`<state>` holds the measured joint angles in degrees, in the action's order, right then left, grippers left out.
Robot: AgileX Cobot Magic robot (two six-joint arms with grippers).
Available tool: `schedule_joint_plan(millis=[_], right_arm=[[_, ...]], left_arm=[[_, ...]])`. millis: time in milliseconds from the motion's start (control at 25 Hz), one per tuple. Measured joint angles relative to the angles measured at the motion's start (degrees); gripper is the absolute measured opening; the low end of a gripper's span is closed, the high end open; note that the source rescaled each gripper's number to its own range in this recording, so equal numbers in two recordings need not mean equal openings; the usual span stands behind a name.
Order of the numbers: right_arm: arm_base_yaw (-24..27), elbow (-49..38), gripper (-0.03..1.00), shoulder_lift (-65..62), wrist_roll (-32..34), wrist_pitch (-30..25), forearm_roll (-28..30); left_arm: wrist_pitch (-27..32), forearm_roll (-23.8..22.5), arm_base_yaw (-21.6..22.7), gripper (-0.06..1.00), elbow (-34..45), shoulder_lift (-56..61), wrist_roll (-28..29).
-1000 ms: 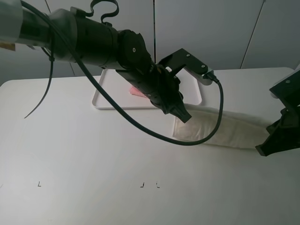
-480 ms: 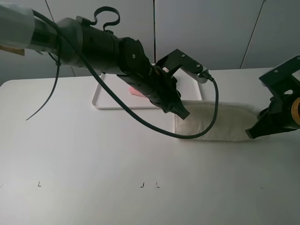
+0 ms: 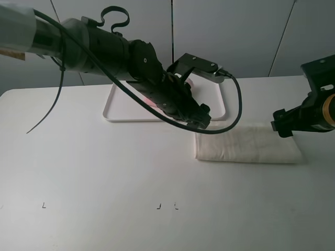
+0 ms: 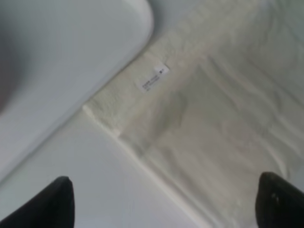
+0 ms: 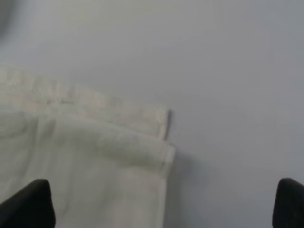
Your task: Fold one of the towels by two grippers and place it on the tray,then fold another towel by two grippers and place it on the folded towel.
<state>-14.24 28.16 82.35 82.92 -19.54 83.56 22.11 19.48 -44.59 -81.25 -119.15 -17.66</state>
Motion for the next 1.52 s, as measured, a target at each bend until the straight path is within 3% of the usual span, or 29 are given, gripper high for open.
schedule_joint_plan(millis=[200,400,520,640,720,920,1000,1080,1320,1520], right_arm=[[0.0,3.77,1.0,0.13,-14.39,-0.41,-16.98],[0.24,9.67,0.98,0.48,-34.96,-7.53,-36.41],[0.29,13.72,0.96,2.4,-47.05,-13.52,-45.9],[0.68,17.32,0.96,5.46,-53.64,-17.69,-51.9],[2.7,19.5,0.96,7.3,-58.15,-19.14,-58.11],[13.76,23.95,0.96,11.09,-77.37,-22.84,-79.85],[16.06,24.66,0.95,11.52,-83.46,-24.07,-82.47],[16.83,24.66,0.95,11.51,-86.07,-24.22,-80.17],[16.97,24.66,0.95,11.51,-87.44,-23.75,-77.11],[16.97,24.79,0.95,12.69,-87.17,-23.18,-77.02]], left_arm=[[8.39,-0.51,0.98,0.98,-4.23,-0.8,6.36],[15.52,-7.04,1.16,0.98,-11.78,-3.32,17.07],[19.04,-7.93,1.16,0.98,-14.26,-4.28,18.9],[20.63,-7.51,1.16,0.98,-15.09,-4.27,18.47],[20.72,-7.3,1.16,0.98,-15.45,-4.41,18.03],[21.91,-7.3,1.16,0.97,-15.7,-6.27,20.7],[23.68,-7.44,1.16,0.96,-17.24,-7.9,22.79],[26.36,-8.13,1.16,0.95,-19.89,-9.98,25.09],[34.64,-12.27,1.16,0.96,-29.46,-15.9,33.37],[41.26,-13.14,1.16,0.96,-37.58,-20.83,36.15]])
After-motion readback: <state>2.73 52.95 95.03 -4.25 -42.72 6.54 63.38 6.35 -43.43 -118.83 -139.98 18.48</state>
